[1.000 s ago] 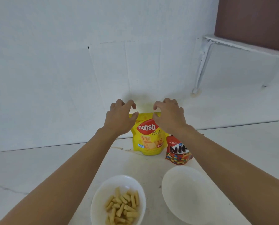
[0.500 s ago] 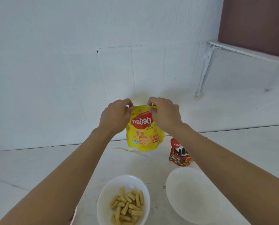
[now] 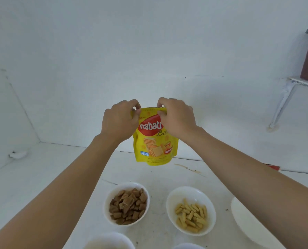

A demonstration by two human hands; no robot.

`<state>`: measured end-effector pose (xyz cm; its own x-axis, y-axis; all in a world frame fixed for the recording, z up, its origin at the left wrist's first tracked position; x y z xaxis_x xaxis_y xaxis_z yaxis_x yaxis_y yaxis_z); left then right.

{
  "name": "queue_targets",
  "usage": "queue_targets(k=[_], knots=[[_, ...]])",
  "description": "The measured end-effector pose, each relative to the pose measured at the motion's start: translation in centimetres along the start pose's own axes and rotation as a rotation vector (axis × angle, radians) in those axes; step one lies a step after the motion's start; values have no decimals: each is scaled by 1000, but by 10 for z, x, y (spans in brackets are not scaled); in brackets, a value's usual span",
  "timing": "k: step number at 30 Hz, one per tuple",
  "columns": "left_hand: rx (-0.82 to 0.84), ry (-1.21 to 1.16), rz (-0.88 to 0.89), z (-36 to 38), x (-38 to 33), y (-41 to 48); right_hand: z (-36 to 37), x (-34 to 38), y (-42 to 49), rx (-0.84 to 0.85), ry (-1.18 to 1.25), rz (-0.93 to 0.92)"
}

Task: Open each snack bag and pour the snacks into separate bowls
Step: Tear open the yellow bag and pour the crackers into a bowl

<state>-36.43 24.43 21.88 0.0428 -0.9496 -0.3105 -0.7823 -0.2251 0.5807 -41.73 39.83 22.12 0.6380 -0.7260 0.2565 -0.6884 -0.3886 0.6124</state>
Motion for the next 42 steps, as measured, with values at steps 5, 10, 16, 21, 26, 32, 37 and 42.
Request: queue_targets(k=[5, 10, 16, 21, 26, 32, 37, 42], knots=[[-64, 133, -72, -56, 87, -31, 38, 100, 2, 24, 52, -64], [-51, 197, -132, -86, 172, -68, 94, 181, -12, 92, 112, -95], [-16, 224, -166, -92, 249, -116, 156, 242, -39, 197, 135, -96], [102, 176, -219, -75, 294, -149, 202, 270, -67, 290, 141, -79], [171, 134, -219, -59, 316, -169, 232, 283, -89, 364, 116, -80], [160, 51, -219, -56, 319, -180, 231, 281, -96, 314, 137, -121], [144, -16, -238, -60, 318, -175, 221, 274, -85, 250, 230, -99], [132, -38, -218, -61, 317, -170, 223, 277, -81, 299, 232, -148]])
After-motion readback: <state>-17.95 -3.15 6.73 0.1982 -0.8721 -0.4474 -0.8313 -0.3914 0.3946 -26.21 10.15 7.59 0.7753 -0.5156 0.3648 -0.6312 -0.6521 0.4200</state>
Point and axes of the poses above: each hand's wrist, its own y-axis towards the middle knuckle, its own z-axis out of the palm, x = y × z, the point moved 8 cm from there along y, towards the middle knuckle, and after that the axes turned 2 degrees about -z, right-handed, at the moved point
